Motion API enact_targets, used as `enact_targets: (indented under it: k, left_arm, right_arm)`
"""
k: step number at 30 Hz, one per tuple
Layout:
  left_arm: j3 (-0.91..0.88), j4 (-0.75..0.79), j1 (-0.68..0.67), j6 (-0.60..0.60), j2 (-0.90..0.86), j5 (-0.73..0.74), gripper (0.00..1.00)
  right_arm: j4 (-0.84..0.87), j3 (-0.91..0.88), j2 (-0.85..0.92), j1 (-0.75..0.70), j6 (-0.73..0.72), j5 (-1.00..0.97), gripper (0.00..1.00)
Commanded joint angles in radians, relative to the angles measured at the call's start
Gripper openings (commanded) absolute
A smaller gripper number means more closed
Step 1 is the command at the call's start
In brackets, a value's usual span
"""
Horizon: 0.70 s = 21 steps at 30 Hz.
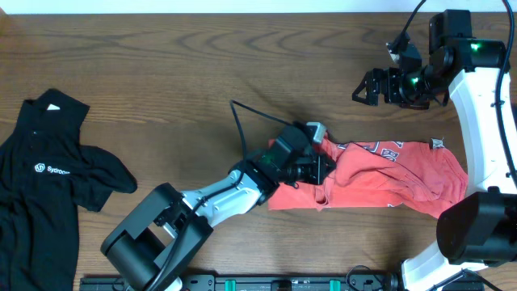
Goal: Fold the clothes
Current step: 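Fold the left end rightward over the strip with the left gripper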
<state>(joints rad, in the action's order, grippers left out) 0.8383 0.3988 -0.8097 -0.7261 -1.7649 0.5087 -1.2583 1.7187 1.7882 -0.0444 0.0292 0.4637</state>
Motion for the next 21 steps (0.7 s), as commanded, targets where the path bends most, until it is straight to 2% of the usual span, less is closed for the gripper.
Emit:
enact_targets:
  k: [1,3,4,6,10,14,16,21]
  left_arm:
    - [0.017,0.003,-0.032,0.010,-0.022,-0.005,0.06]
    - [0.018,0.004,-0.044,0.010,-0.031,-0.005,0.10]
    - [0.018,0.004,-0.047,0.010,-0.035,-0.005,0.24]
    - [0.018,0.003,-0.049,0.010,-0.040,-0.005,0.60]
    - [0.019,0.003,-0.031,0.016,-0.041,-0.005,0.85]
    - [0.019,-0.007,0.045,0.026,-0.038,-0.004,0.95]
    - [0.024,-0.025,0.107,0.026,-0.034,0.010,0.97]
    - [0.042,-0.032,0.249,0.045,0.000,0.167,1.00]
  right_arm:
    - [0.005,0.016,-0.017,-0.003,-0.014,0.016,0.99]
    - [-0.002,0.016,-0.017,-0.003,-0.014,0.016,0.99]
    - [-0.005,0.016,-0.017,-0.003,-0.014,0.016,0.99]
    - [-0.010,0.016,-0.017,-0.003,-0.014,0.016,0.99]
    - [-0.012,0.016,-0.017,-0.003,-0.014,0.020,0.99]
    - [-0.016,0.016,-0.017,-0.004,-0.015,0.020,0.99]
    - [-0.014,0.020,-0.017,-0.008,-0.017,0.021,0.99]
    - [-0.017,0.036,-0.017,-0.028,-0.017,0.024,0.99]
